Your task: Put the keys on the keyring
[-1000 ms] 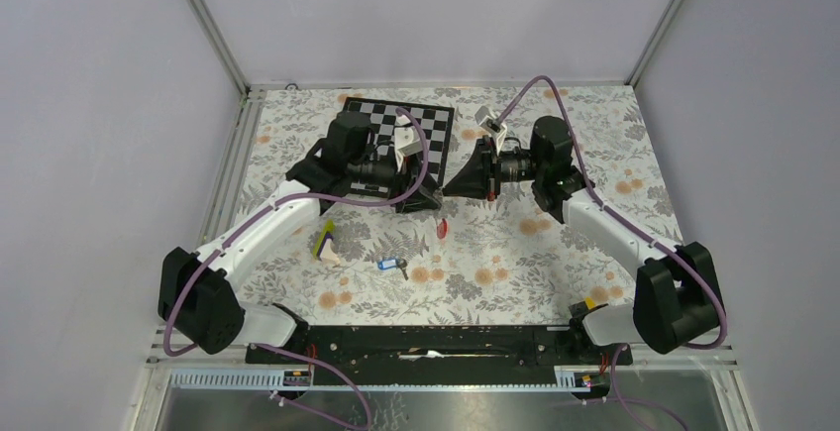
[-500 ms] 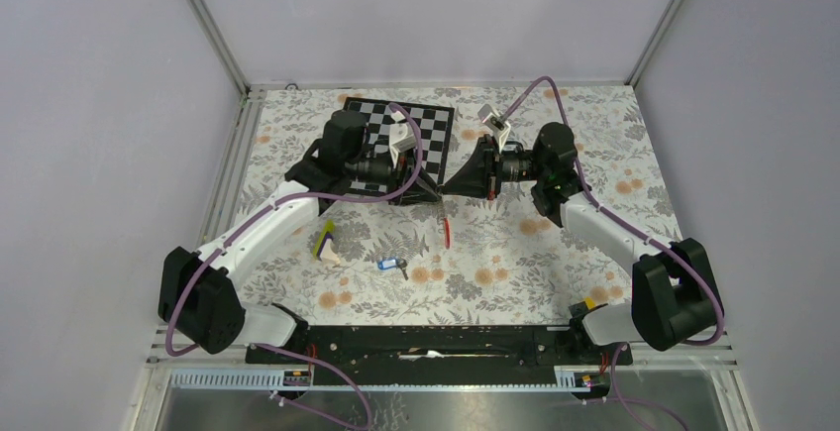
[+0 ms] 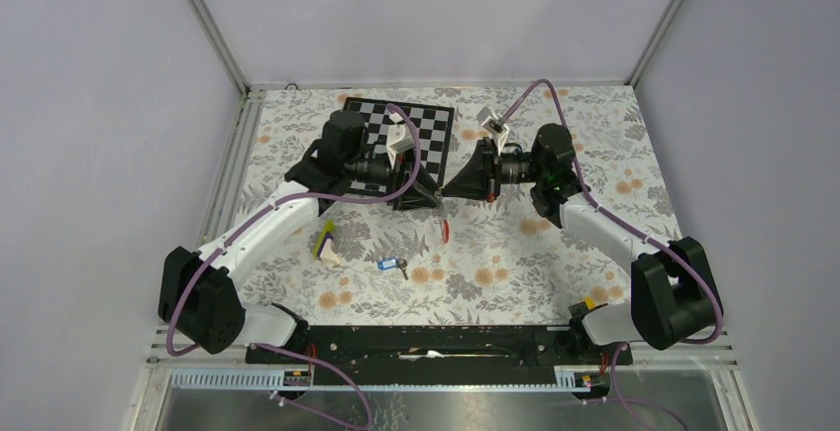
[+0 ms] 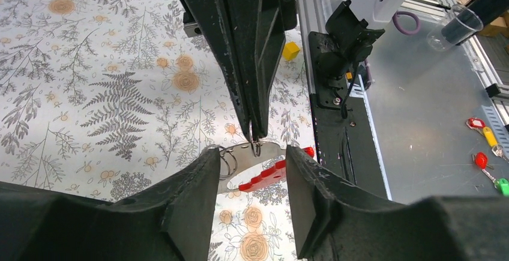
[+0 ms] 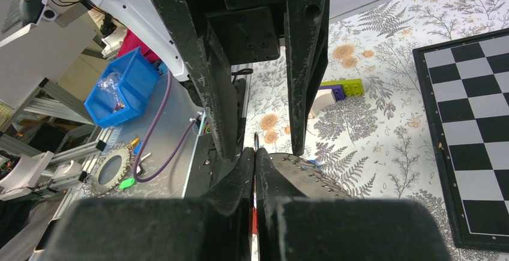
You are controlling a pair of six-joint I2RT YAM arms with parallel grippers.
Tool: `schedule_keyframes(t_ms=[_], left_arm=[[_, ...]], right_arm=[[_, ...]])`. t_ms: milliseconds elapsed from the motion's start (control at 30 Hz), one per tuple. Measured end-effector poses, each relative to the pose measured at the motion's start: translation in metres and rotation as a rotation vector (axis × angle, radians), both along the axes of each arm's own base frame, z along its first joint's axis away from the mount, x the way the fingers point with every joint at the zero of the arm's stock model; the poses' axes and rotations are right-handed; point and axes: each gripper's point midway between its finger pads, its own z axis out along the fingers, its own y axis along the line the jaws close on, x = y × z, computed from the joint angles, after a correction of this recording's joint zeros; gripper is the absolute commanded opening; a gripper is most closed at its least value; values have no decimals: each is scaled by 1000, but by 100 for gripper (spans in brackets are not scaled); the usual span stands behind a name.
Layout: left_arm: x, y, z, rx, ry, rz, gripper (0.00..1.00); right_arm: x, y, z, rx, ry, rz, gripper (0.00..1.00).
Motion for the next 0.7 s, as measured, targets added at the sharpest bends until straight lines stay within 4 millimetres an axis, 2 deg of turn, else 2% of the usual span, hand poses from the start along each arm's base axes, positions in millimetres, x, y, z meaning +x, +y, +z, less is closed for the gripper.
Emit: schedule_keyframes(t_ms=[100, 267, 700], left_arm=[[-2, 1, 0, -3, -5, -14, 50], [-6, 3, 1, -10, -5, -42, 39], [-7, 1, -5, -11, 33, -68, 25]], right_arm=[[0, 0, -3, -6, -2, -1, 0], [0, -1, -7, -18, 5, -1, 0], [0, -1, -7, -18, 0, -1, 0]])
